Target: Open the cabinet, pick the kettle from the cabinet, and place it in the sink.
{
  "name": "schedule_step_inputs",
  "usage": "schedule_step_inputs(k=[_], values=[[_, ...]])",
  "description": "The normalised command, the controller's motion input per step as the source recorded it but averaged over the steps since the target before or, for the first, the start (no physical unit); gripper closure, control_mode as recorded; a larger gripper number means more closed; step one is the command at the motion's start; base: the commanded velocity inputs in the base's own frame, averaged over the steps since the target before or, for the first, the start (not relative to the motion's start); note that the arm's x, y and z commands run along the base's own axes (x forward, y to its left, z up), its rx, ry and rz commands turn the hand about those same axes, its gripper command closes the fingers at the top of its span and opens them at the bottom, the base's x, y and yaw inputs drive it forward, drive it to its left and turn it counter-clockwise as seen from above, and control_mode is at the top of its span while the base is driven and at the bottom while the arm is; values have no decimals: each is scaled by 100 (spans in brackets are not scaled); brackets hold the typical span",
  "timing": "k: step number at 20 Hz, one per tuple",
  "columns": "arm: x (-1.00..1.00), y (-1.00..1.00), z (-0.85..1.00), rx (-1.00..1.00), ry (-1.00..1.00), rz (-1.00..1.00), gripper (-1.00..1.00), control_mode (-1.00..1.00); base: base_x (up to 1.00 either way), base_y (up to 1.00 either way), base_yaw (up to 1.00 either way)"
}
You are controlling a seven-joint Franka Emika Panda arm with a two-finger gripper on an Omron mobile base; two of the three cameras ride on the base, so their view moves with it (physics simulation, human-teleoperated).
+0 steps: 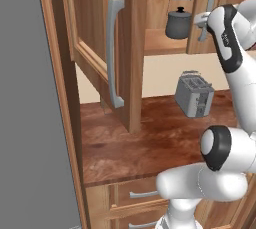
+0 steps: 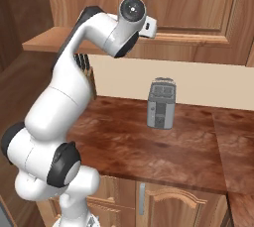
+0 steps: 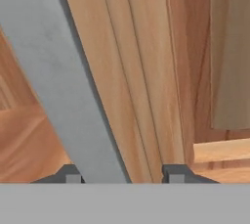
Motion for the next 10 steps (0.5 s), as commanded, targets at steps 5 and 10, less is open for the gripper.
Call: schedule_step_inputs(k=[5,10], values=[[50,17,-8,0,-8,-4,100,-100,0,0,0],[46,22,-1,0,-4,-2,100,-100,0,0,0]])
